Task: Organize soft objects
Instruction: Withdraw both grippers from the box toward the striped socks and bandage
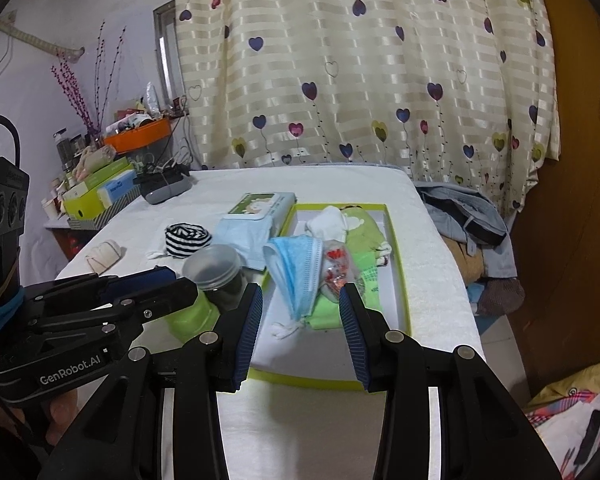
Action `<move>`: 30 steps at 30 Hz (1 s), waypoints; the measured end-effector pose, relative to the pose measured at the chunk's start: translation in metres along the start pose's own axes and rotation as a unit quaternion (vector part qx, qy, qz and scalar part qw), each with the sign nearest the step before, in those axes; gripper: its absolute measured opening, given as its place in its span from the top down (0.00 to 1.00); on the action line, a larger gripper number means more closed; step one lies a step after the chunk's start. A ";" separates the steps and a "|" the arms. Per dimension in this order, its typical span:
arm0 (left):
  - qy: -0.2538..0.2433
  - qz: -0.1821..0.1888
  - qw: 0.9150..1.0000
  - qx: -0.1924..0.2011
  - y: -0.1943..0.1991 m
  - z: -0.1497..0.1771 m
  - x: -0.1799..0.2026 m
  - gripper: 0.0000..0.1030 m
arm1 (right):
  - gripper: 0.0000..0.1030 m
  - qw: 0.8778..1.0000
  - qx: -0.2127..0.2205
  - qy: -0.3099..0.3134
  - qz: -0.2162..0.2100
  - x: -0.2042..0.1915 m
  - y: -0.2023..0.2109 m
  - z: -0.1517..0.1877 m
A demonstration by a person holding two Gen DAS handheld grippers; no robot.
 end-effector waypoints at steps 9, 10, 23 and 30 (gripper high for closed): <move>0.016 -0.012 1.000 0.007 0.015 0.010 -0.022 0.69 | 0.60 1.000 0.000 0.021 -0.013 -0.024 0.003 0.003; 0.018 -0.012 1.000 0.008 0.016 0.010 -0.024 0.67 | 0.60 1.000 0.000 0.023 -0.014 -0.026 0.004 0.004; 0.033 -0.030 0.999 0.009 0.028 0.019 -0.049 0.59 | 0.60 0.999 -0.008 0.037 -0.038 -0.049 -0.004 0.006; 0.042 -0.043 0.998 0.008 0.032 0.025 -0.061 0.59 | 0.60 0.997 -0.014 0.047 -0.051 -0.063 -0.008 0.009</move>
Point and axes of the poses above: each gripper's, at about its wrist camera, not at the fingertips, and y roughly against the way its jaws point, x to its right, z to its underside, the point moved 3 cm from there along -y, roughly the way its jaws point, and after that the axes turned 12 degrees about -y, right-handed, at the moved point
